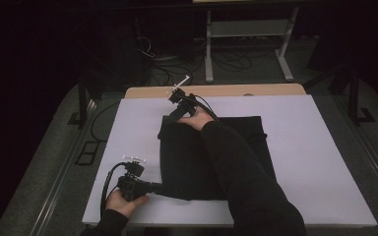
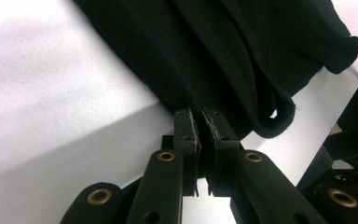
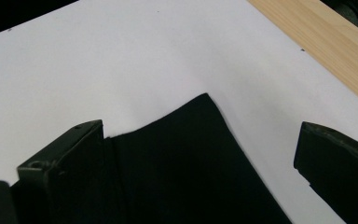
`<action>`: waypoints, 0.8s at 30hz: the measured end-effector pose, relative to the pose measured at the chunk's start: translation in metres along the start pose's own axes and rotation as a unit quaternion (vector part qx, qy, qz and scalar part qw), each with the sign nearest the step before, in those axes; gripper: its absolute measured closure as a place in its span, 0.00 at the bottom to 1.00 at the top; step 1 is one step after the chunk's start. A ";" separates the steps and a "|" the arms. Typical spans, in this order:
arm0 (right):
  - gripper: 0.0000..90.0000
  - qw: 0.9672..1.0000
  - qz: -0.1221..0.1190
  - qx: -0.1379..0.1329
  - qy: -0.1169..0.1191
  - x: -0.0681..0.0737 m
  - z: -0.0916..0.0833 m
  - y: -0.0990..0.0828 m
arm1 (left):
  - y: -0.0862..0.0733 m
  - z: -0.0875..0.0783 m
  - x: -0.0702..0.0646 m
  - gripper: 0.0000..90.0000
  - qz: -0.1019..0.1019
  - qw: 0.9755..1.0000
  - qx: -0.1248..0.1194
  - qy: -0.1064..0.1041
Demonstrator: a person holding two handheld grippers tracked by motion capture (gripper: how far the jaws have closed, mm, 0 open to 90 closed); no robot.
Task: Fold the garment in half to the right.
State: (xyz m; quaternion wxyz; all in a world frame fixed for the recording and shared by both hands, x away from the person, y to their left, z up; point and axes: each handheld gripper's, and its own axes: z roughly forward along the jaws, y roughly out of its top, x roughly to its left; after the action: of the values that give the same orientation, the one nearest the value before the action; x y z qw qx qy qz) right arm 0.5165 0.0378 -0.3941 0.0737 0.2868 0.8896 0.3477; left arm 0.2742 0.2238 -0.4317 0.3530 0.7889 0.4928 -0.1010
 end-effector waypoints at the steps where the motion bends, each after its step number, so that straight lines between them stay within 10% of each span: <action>1: 0.02 1.000 0.001 0.001 0.000 -0.001 0.002 0.001 | 0.000 0.000 0.000 0.92 -0.001 1.000 -0.001 -0.001; 24: 0.15 1.000 0.021 0.016 0.010 -0.007 0.051 0.006 | 0.001 0.000 0.001 0.92 -0.001 1.000 0.002 -0.005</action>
State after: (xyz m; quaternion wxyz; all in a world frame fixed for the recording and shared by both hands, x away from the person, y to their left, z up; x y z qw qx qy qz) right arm 0.5413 0.0668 -0.4286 0.0528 0.3036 0.8896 0.3372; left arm 0.2756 0.2236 -0.4318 0.3538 0.7886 0.4915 -0.1066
